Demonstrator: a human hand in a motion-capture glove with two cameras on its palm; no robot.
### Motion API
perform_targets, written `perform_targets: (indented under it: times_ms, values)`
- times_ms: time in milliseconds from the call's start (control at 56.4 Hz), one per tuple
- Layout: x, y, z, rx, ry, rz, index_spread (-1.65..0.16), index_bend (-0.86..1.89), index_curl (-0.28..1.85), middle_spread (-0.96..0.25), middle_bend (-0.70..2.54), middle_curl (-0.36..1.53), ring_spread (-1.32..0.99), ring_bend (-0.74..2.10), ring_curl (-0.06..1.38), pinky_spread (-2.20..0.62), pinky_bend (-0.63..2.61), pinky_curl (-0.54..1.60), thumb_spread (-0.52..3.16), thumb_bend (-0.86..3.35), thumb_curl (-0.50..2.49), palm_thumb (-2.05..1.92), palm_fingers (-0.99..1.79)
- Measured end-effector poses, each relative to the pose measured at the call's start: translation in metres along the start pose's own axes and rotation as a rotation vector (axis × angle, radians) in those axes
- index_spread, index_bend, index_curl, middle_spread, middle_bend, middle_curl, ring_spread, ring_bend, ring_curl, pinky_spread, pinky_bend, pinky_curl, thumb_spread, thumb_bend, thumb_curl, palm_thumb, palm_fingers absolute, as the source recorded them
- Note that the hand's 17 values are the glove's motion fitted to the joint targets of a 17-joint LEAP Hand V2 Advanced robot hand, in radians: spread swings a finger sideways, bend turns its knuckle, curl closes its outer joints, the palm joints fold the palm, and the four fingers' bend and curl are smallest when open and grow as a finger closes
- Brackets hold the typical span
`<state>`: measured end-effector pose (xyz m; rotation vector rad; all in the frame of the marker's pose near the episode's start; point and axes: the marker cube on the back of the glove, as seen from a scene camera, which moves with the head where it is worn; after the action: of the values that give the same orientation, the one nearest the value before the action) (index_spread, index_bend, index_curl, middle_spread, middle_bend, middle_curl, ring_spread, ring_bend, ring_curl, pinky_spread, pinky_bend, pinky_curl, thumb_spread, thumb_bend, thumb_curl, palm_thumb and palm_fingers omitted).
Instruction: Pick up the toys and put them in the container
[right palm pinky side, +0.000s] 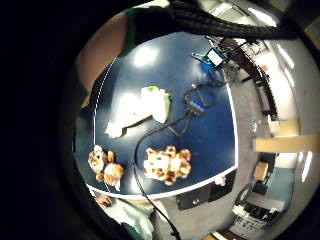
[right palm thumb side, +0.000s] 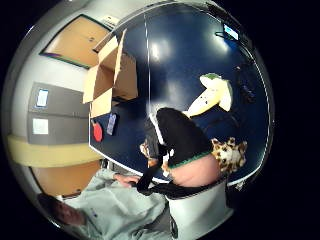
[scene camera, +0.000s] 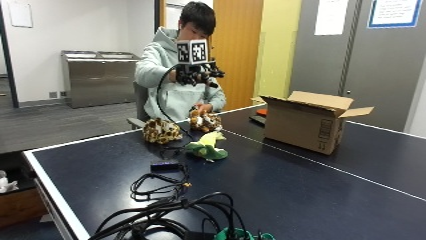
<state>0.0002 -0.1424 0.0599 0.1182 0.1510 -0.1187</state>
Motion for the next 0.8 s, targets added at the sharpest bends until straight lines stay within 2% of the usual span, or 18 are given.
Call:
perform_targets:
  times_ms: [142, 301, 479, 798]
  values:
    - [0.0, -0.007, 0.075, -0.151, -0.054, 0.039, -0.24, 0.09, 0.21, 0.0, 0.11, 0.17, 0.0, 0.13, 0.07, 0.07, 0.8, 0.34, 1.34, 0.04, 0.19, -0.05, -0.32]
    - [0.005, -0.014, 0.131, -0.334, -0.075, 0.112, -0.26, 0.12, 0.21, 0.01, 0.1, 0.17, 0.02, 0.13, 0.08, 0.08, 0.81, 0.34, 1.24, -0.03, 0.2, -0.04, -0.33]
    - [0.026, -0.033, 0.134, -0.436, 0.073, 0.015, -0.29, 0.14, 0.22, 0.0, 0.09, 0.17, 0.02, 0.12, 0.08, 0.08, 0.8, 0.34, 1.35, 0.05, 0.26, 0.11, -0.32]
    - [0.044, -0.048, 0.158, -0.562, 0.214, -0.09, -0.28, 0.08, 0.21, -0.03, 0.11, 0.18, 0.01, 0.13, 0.09, 0.06, 0.77, 0.34, 1.06, -0.02, 0.3, 0.04, -0.37]
